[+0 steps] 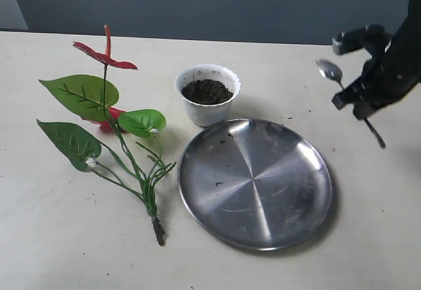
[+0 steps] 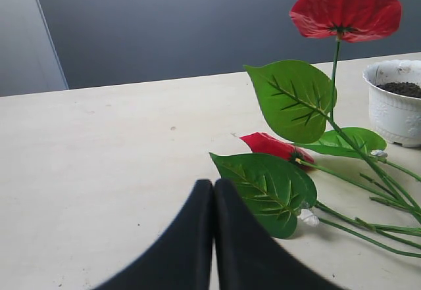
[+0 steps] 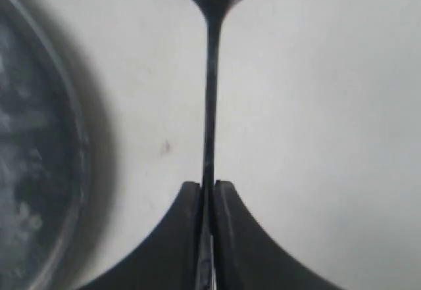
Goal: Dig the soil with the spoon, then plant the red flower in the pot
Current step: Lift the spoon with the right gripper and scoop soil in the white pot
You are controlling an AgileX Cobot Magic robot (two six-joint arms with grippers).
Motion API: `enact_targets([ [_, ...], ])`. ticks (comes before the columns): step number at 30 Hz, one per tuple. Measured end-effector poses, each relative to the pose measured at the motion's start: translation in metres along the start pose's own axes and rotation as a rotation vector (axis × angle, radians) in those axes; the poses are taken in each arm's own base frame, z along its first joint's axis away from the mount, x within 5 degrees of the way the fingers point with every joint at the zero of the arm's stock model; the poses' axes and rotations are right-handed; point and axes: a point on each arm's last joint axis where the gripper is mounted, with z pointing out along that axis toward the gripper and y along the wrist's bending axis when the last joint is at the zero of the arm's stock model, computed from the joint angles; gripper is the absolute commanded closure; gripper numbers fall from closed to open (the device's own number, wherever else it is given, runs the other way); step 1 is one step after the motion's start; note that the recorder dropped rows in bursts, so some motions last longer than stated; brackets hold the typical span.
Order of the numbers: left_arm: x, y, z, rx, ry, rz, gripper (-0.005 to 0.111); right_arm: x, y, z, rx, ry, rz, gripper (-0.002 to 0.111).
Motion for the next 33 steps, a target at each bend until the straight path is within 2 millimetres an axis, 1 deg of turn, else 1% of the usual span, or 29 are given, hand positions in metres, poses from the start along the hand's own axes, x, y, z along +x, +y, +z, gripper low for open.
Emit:
enact_targets([
  [1, 0.000, 0.000, 0.000, 0.000, 0.000, 0.000, 0.106, -0.008, 0.005, -0.013, 0.023, -0.070, -0.047, 0.109],
  [3, 0.000, 0.000, 0.000, 0.000, 0.000, 0.000, 0.106, -0.025, 0.023, -0.037, 0.066, -0.200, -0.226, 0.109],
  [5, 0.000, 0.000, 0.000, 0.000, 0.000, 0.000, 0.106, -0.039, 0.048, -0.052, 0.099, -0.277, -0.482, 0.109],
  [6, 0.000, 0.000, 0.000, 0.000, 0.000, 0.000, 0.106, -0.045, 0.063, -0.057, 0.117, -0.301, -0.619, 0.109],
  [7, 0.000, 0.000, 0.000, 0.000, 0.000, 0.000, 0.106, -0.049, 0.074, -0.060, 0.131, -0.314, -0.720, 0.109],
  [8, 0.000, 0.000, 0.000, 0.000, 0.000, 0.000, 0.106, -0.054, 0.092, -0.062, 0.150, -0.327, -0.853, 0.109],
  [10, 0.000, 0.000, 0.000, 0.000, 0.000, 0.000, 0.106, -0.061, 0.114, -0.061, 0.176, -0.326, -0.998, 0.109],
  [11, 0.000, 0.000, 0.000, 0.000, 0.000, 0.000, 0.106, -0.065, 0.128, -0.059, 0.189, -0.323, -1.076, 0.109],
  [13, 0.000, 0.000, 0.000, 0.000, 0.000, 0.000, 0.106, -0.071, 0.144, -0.052, 0.202, -0.308, -1.151, 0.109],
  [15, 0.000, 0.000, 0.000, 0.000, 0.000, 0.000, 0.106, -0.076, 0.157, -0.040, 0.196, -0.276, -1.188, 0.109],
  [17, 0.000, 0.000, 0.000, 0.000, 0.000, 0.000, 0.106, -0.078, 0.163, -0.026, 0.182, -0.221, -1.192, 0.109],
  [21, 0.000, 0.000, 0.000, 0.000, 0.000, 0.000, 0.106, -0.079, 0.161, -0.006, 0.203, -0.127, -1.164, 0.109],
  [25, 0.000, 0.000, 0.000, 0.000, 0.000, 0.000, 0.106, -0.080, 0.157, 0.002, 0.247, -0.083, -1.149, 0.109],
  [27, 0.000, 0.000, 0.000, 0.000, 0.000, 0.000, 0.106, -0.081, 0.156, 0.005, 0.256, -0.078, -1.146, 0.109],
  [30, 0.000, 0.000, 0.000, 0.000, 0.000, 0.000, 0.106, -0.084, 0.156, 0.016, 0.266, -0.067, -1.110, 0.109],
  [33, 0.000, 0.000, 0.000, 0.000, 0.000, 0.000, 0.106, -0.085, 0.156, 0.020, 0.274, -0.071, -1.081, 0.109],
])
